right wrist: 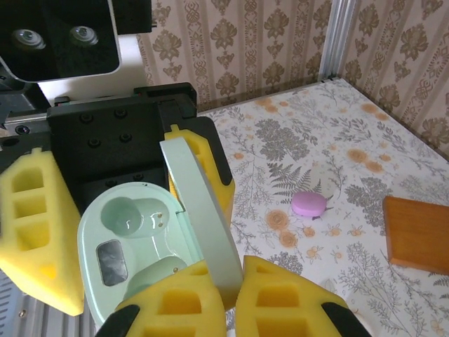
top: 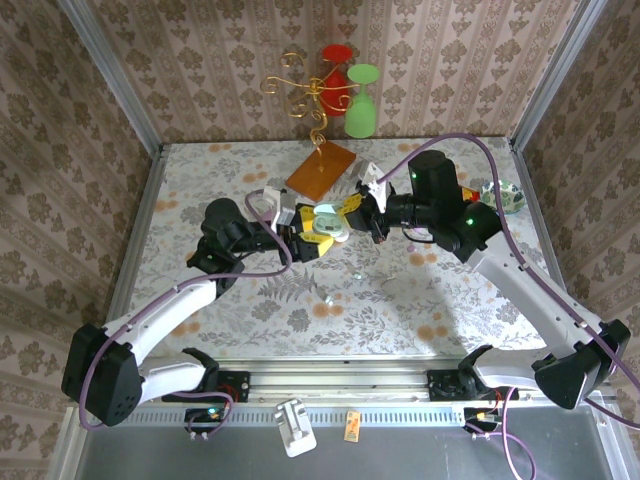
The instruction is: Insert the wireless bluetooth earbuds into the charging case
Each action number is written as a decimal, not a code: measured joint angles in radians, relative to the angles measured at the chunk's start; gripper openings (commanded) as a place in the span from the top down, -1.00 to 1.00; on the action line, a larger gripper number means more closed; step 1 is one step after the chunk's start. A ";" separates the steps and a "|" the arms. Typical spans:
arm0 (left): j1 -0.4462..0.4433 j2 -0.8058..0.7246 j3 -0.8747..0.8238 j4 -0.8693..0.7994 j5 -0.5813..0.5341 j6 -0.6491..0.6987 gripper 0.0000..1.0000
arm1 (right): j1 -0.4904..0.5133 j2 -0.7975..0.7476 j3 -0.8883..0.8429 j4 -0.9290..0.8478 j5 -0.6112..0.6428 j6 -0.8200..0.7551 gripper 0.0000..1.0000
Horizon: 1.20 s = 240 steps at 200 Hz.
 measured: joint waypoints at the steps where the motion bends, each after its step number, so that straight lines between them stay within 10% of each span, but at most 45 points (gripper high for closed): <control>1: 0.000 0.000 0.000 0.000 0.000 0.000 0.08 | 0.000 0.000 0.000 0.000 0.000 0.000 1.00; 42: 0.000 0.004 0.000 0.006 -0.004 -0.011 0.31 | 0.003 -0.006 0.000 0.000 0.007 -0.003 1.00; 93: 0.000 0.009 0.000 0.016 0.001 -0.021 -0.25 | 0.006 -0.018 -0.023 0.020 0.026 -0.019 1.00; 240: 0.000 0.020 0.000 0.053 0.005 -0.025 -0.52 | 0.007 -0.048 -0.062 0.060 0.049 -0.021 1.00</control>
